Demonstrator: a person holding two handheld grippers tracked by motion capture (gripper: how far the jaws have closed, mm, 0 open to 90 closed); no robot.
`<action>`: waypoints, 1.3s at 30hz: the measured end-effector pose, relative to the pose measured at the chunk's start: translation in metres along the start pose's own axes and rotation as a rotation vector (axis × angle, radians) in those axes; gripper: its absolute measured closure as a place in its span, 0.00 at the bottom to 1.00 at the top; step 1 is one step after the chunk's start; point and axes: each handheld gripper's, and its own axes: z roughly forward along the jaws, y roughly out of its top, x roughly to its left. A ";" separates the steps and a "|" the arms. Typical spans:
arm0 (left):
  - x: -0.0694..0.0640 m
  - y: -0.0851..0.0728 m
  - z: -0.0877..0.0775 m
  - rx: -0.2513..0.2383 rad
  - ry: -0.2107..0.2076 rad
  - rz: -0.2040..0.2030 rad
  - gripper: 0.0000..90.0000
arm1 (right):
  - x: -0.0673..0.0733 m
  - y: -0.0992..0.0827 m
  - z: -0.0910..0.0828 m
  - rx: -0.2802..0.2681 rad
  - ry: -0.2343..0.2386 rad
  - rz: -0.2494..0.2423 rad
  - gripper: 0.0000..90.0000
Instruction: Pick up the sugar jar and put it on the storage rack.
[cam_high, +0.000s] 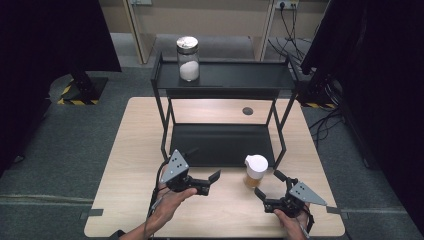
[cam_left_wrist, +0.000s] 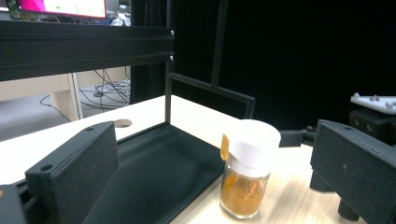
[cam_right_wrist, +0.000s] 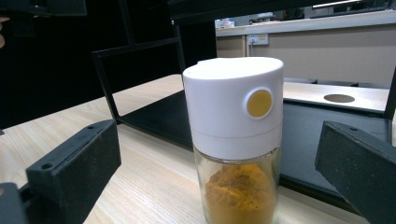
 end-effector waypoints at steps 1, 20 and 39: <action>0.000 -0.002 -0.001 -0.002 0.000 0.001 0.00 | 0.000 0.000 0.000 0.000 0.000 0.001 0.01; -0.002 -0.051 -0.001 -0.009 -0.015 -0.008 0.00 | 0.000 0.000 0.000 0.003 0.003 0.001 0.01; 0.004 -0.077 -0.001 -0.032 -0.002 0.015 0.00 | 0.001 -0.001 -0.001 -0.002 0.004 -0.004 0.01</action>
